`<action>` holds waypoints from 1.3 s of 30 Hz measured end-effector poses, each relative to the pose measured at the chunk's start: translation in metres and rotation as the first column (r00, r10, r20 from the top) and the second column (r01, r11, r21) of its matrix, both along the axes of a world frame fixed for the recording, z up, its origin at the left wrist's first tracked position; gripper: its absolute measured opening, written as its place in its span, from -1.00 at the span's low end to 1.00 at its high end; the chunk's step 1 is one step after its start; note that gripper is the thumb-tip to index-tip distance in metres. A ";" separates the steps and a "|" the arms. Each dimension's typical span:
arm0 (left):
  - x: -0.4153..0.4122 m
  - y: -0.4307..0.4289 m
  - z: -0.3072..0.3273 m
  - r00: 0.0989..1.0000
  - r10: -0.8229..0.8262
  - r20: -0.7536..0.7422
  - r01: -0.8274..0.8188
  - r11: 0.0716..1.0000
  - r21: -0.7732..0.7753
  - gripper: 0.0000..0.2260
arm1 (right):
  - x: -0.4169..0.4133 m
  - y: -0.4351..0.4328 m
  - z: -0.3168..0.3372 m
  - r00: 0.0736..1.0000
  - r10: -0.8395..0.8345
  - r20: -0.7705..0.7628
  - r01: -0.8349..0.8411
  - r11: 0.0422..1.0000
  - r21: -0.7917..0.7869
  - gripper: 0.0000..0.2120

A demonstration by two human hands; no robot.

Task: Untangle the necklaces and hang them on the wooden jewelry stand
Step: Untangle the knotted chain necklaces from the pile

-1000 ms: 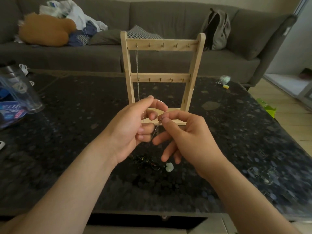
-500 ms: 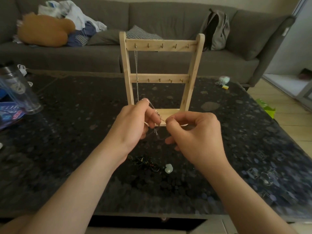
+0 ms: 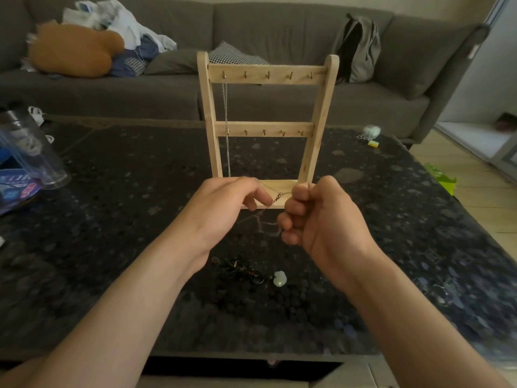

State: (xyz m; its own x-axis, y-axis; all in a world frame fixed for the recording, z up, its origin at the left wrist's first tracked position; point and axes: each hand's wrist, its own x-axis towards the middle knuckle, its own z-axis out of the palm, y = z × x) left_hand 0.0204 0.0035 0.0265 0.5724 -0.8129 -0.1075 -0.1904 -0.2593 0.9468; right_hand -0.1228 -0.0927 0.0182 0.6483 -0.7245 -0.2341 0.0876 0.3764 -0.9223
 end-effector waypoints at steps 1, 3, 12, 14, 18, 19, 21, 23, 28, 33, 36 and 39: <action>0.000 0.000 0.000 0.999 -0.010 -0.032 0.010 1.000 -0.005 -0.70 | 0.001 -0.001 -0.001 1.000 -0.018 -0.008 0.018 1.000 -0.010 -0.76; 0.002 0.002 0.000 0.993 -0.046 -0.106 0.045 0.999 -0.015 -0.68 | 0.002 -0.003 -0.003 0.998 -0.062 -0.034 0.060 0.997 -0.057 -0.75; 0.002 0.002 -0.001 0.945 -0.189 -0.266 0.177 0.982 -0.067 -0.75 | 0.003 -0.002 -0.002 0.999 -0.042 0.015 0.044 0.989 -0.143 -0.75; 0.003 0.001 -0.002 0.945 -0.207 -0.252 0.195 0.978 -0.074 -0.76 | 0.004 -0.001 -0.002 0.999 -0.033 0.023 0.036 0.988 -0.150 -0.74; 0.004 0.003 -0.002 0.947 -0.226 -0.227 0.212 0.974 -0.081 -0.83 | 0.004 -0.002 -0.002 0.999 -0.012 0.047 0.019 0.987 -0.158 -0.79; 0.004 0.003 -0.002 0.946 -0.228 -0.229 0.214 0.973 -0.085 -0.85 | 0.004 -0.003 -0.002 0.999 -0.011 0.051 0.019 0.988 -0.156 -0.81; 0.004 0.003 -0.001 0.946 -0.221 -0.238 0.205 0.975 -0.088 -0.85 | 0.003 -0.003 -0.002 0.998 -0.023 0.056 0.031 0.988 -0.150 -0.79; 0.004 0.003 -0.001 0.950 -0.206 -0.236 0.194 0.978 -0.076 -0.85 | 0.003 -0.003 0.000 0.998 -0.042 0.048 0.049 0.986 -0.158 -0.74; 0.006 0.005 -0.003 0.989 -0.123 -0.076 0.121 0.992 -0.034 -0.79 | 0.000 -0.001 0.005 0.994 -0.113 0.006 0.111 0.956 -0.273 -0.71; 0.006 0.003 -0.008 0.991 0.001 0.132 -0.002 1.000 0.006 -0.67 | -0.001 0.000 0.004 0.987 -0.157 -0.039 0.133 0.924 -0.358 -0.69; 0.005 0.003 -0.009 0.993 -0.010 0.120 0.006 1.000 0.026 -0.75 | 0.000 0.001 0.001 0.985 -0.161 -0.059 0.126 0.911 -0.392 -0.71; 0.004 0.002 -0.006 0.995 -0.052 0.080 0.045 0.995 0.088 -0.95 | 0.000 -0.001 0.000 0.983 -0.163 -0.079 0.119 0.912 -0.393 -0.72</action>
State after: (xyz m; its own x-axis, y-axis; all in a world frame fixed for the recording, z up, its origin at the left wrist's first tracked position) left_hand 0.0246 0.0059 0.0208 0.5422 -0.8298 -0.1322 -0.2812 -0.3274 0.9021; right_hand -0.1228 -0.0936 0.0184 0.5193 -0.8544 0.0193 0.0058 -0.0191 -0.9998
